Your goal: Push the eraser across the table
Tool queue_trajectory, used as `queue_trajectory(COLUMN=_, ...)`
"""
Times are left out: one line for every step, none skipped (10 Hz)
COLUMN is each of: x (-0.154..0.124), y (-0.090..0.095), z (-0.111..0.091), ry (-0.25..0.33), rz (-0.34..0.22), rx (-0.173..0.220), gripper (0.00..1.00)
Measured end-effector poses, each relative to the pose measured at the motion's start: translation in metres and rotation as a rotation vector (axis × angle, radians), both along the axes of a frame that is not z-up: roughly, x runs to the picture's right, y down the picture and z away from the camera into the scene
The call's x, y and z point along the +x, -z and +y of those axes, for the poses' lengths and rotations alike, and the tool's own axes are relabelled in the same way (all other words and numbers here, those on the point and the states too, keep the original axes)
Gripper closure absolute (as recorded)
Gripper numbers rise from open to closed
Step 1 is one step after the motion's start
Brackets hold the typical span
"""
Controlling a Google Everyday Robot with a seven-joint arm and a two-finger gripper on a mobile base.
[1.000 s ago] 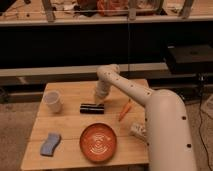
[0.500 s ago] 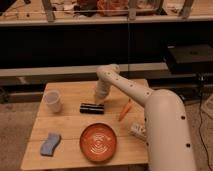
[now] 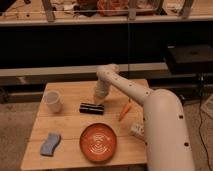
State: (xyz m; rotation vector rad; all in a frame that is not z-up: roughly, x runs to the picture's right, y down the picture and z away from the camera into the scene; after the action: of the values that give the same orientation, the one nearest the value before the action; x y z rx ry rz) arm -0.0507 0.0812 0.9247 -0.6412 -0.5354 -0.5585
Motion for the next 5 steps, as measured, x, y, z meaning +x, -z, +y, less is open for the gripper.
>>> queue_trajectory(x=-0.0011, y=0.0004, z=0.0006, ry=0.005, rz=-0.003, rx=-0.001, gripper=0.99)
queue_trajectory(x=-0.0030, y=0.0009, z=0.0012, ry=0.012, rz=-0.007, rx=-0.001, gripper=0.99)
queue_trajectory(x=-0.0032, y=0.0009, z=0.0015, ry=0.017, rz=-0.009, rx=-0.001, gripper=0.99)
queue_trajectory(x=-0.0031, y=0.0012, z=0.0021, ry=0.023, rz=-0.012, rx=-0.002, gripper=0.99)
queue_trajectory(x=-0.0031, y=0.0020, z=0.0025, ry=0.027, rz=-0.013, rx=-0.003, gripper=0.99)
